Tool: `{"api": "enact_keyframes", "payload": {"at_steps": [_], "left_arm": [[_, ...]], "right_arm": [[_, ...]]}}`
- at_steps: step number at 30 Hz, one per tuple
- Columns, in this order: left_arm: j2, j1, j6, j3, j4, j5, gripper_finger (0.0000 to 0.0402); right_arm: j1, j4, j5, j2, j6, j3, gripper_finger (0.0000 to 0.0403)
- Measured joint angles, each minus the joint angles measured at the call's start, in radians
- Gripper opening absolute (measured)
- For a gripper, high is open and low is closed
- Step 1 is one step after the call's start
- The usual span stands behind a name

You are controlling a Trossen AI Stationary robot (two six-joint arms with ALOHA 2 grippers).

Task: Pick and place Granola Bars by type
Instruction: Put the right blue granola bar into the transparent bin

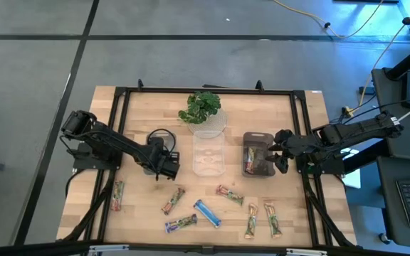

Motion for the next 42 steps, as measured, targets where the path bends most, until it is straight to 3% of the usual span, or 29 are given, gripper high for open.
{"api": "enact_keyframes", "payload": {"at_steps": [4, 12, 21, 26, 33, 42], "left_arm": [[-0.014, 0.0, 0.007, 0.002, -0.002, -0.018, 0.0143], [-0.042, -0.021, 0.182, 0.118, -0.006, -0.198, 0.015], [-0.042, -0.028, 0.406, 0.22, -0.008, -0.204, 0.0151], [-0.042, -0.028, 0.472, 0.23, -0.008, -0.196, 0.0147], [-0.042, -0.029, 0.622, 0.23, -0.008, -0.1, 0.0146], [-0.044, -0.06, 0.717, 0.23, -0.008, -0.086, 0.0148]], "right_arm": [[0.0, 0.005, 0.0, 0.0, 0.001, 0.0, 0.0239], [-0.007, 0.028, 0.0, 0.0, -0.008, 0.0, 0.0239], [0.007, -0.003, 0.021, 0.043, 0.11, 0.125, 0.0239], [0.048, -0.028, 0.104, 0.151, 0.147, 0.247, 0.0239], [0.123, -0.03, 0.108, 0.382, 0.151, 0.399, 0.0239], [0.252, -0.07, 0.108, 0.7, 0.158, 0.558, 0.0239]]}}
